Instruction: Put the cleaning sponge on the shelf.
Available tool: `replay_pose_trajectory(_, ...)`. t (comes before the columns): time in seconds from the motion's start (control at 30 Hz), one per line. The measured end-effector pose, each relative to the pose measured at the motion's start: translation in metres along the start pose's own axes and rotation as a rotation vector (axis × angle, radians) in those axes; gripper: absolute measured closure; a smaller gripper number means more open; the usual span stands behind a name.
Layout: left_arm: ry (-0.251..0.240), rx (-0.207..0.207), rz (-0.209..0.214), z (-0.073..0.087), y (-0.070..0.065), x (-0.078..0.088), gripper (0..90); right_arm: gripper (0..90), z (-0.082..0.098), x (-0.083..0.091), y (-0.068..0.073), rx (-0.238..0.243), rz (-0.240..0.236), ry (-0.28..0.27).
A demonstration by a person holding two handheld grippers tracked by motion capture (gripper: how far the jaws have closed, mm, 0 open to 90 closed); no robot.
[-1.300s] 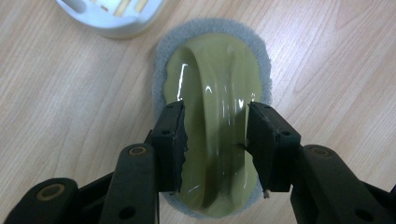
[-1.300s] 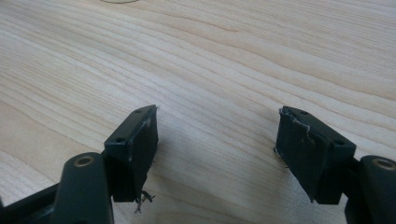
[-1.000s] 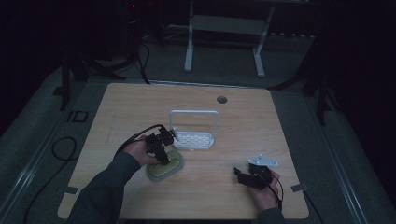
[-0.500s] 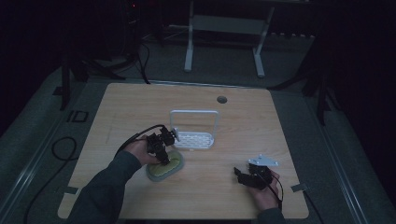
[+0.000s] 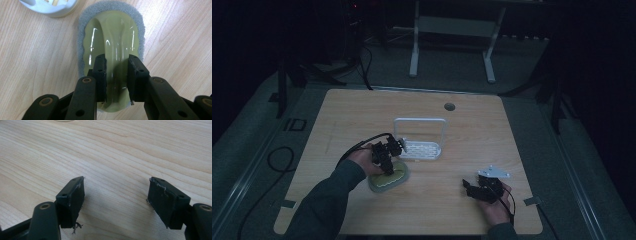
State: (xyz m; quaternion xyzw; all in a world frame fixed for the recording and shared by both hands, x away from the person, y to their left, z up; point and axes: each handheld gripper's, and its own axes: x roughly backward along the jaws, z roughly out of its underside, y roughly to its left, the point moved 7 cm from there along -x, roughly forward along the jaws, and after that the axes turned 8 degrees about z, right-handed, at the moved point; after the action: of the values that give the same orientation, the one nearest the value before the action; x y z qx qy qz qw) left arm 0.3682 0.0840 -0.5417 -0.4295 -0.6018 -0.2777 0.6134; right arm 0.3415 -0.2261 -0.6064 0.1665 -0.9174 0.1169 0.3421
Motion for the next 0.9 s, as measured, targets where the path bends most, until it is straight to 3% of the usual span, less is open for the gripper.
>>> replay_pose_trajectory(0.5, 0.003, -0.062, -0.007, -0.006, -0.004, 0.008, 71.5, 29.1, 0.000, 0.000, 0.000, -0.001, 0.000, 0.000)
replay_pose_trajectory(0.9, -0.014, -0.141, -0.047, -0.015, -0.009, 0.018, 71.5, 29.1, 0.000, 0.000, 0.000, -0.001, 0.000, 0.000)
